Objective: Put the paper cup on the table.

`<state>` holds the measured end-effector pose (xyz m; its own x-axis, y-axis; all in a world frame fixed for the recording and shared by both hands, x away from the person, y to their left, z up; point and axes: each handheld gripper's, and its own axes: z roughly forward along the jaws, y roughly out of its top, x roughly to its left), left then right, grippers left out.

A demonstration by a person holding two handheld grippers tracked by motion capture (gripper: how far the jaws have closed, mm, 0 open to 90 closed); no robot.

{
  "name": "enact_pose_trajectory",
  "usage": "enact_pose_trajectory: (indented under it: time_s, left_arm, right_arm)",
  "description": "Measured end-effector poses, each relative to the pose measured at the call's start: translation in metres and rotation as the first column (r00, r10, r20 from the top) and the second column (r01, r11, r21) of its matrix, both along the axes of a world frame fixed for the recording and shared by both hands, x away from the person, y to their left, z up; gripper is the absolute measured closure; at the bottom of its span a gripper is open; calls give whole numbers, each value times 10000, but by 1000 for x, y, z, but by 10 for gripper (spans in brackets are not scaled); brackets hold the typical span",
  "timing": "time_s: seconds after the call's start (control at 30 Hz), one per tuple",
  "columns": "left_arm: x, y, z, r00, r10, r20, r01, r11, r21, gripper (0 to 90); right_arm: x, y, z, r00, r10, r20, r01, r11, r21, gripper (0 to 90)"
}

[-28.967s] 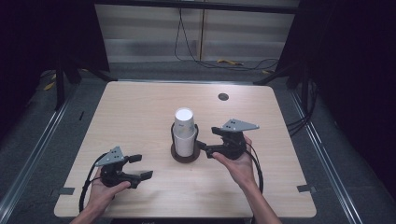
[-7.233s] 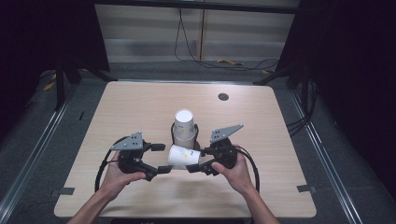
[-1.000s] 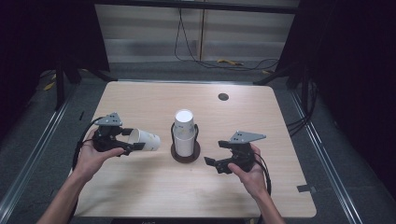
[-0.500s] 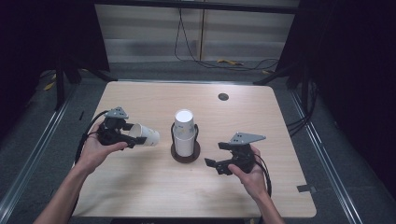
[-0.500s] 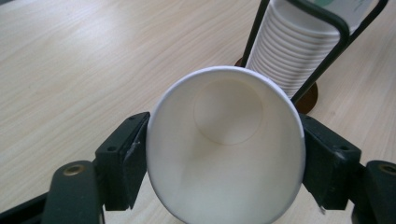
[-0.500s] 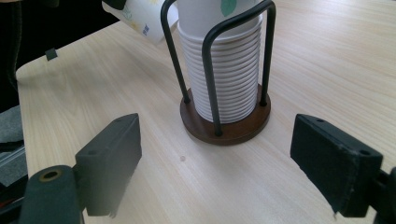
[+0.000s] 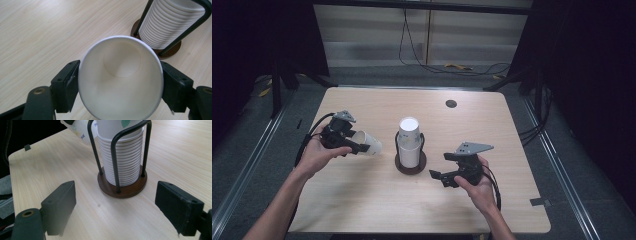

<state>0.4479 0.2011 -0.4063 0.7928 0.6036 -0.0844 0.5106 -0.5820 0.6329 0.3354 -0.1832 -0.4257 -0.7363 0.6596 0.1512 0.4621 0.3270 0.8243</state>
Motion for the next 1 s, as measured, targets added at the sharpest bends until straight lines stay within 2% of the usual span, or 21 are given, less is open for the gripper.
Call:
enact_pose_trajectory:
  time_s: [0.13,0.17,0.23,0.3,0.47,0.6,0.67,0.9,1.0]
  left_arm:
    - [5,-4,2,9997,-147,-180,150,9997,178,255]
    - [7,-5,1,9997,-205,-143,206,9997,91,252]
    - [10,-6,0,9996,-175,-206,184,9990,418,249]
    - [12,-7,-1,9991,-243,-347,260,9985,488,247]
    - [16,-11,-3,9988,-280,-403,323,9934,1098,243]
    - [20,-15,-5,9980,-344,-532,408,9914,1246,241]
    - [22,-17,-8,9979,-296,-576,378,9884,1472,238]
    - [27,-19,-14,9982,-71,-590,174,9844,1751,229]
    - [28,-21,-16,9985,123,-524,-31,9851,1719,219]
  right_arm:
    - [-1,-2,1,10000,-40,13,40,10000,69,168]
    - [-1,-2,2,10000,-46,22,46,10000,66,168]
    - [0,-1,1,10000,-36,28,36,10000,58,169]
    - [0,-1,1,10000,-13,4,13,10000,46,170]
    - [1,0,0,10000,-1,-25,1,10000,16,170]
    - [1,0,1,10000,1,-9,-1,10000,22,171]
    - [1,0,1,10000,0,7,0,10000,18,171]
    - [1,-2,1,10000,-41,10,41,10000,9,173]
    - [1,-1,1,10000,-45,-8,45,10000,-8,174]
